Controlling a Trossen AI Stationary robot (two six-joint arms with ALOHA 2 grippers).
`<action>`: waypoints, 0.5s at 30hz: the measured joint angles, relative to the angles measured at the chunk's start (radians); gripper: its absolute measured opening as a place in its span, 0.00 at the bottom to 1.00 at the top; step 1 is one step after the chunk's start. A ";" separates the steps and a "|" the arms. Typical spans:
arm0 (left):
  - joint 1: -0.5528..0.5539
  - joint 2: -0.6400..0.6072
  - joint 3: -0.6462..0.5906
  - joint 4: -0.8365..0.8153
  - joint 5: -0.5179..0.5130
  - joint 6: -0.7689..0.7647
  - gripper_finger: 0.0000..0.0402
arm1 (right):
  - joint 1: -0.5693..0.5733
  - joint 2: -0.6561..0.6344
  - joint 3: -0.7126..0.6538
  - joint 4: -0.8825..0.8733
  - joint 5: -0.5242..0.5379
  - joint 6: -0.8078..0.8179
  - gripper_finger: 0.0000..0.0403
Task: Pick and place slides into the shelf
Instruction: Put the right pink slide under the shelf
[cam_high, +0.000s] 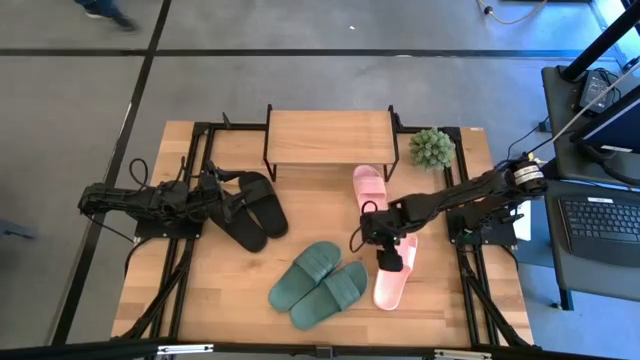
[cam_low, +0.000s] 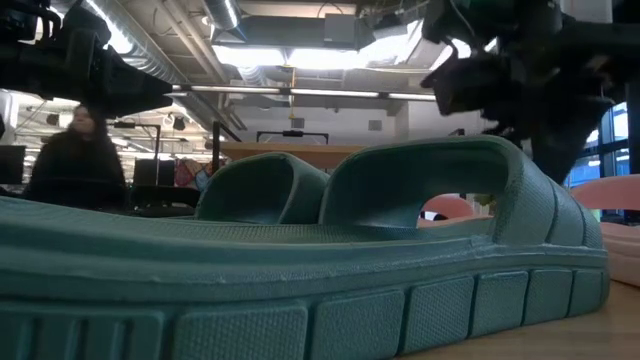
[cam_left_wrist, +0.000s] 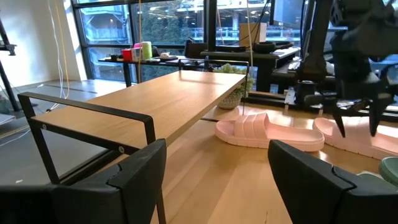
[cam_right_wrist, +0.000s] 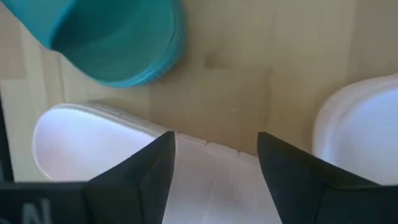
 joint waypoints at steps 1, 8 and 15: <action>0.000 0.000 0.000 0.000 0.000 0.000 0.68 | 0.001 0.014 0.000 0.002 0.000 0.000 0.57; 0.000 0.000 0.000 0.000 0.000 0.001 0.68 | -0.001 0.071 0.000 0.036 0.080 0.006 0.57; 0.000 0.000 0.000 0.000 0.000 0.001 0.68 | -0.004 0.070 -0.001 0.034 0.188 0.003 0.57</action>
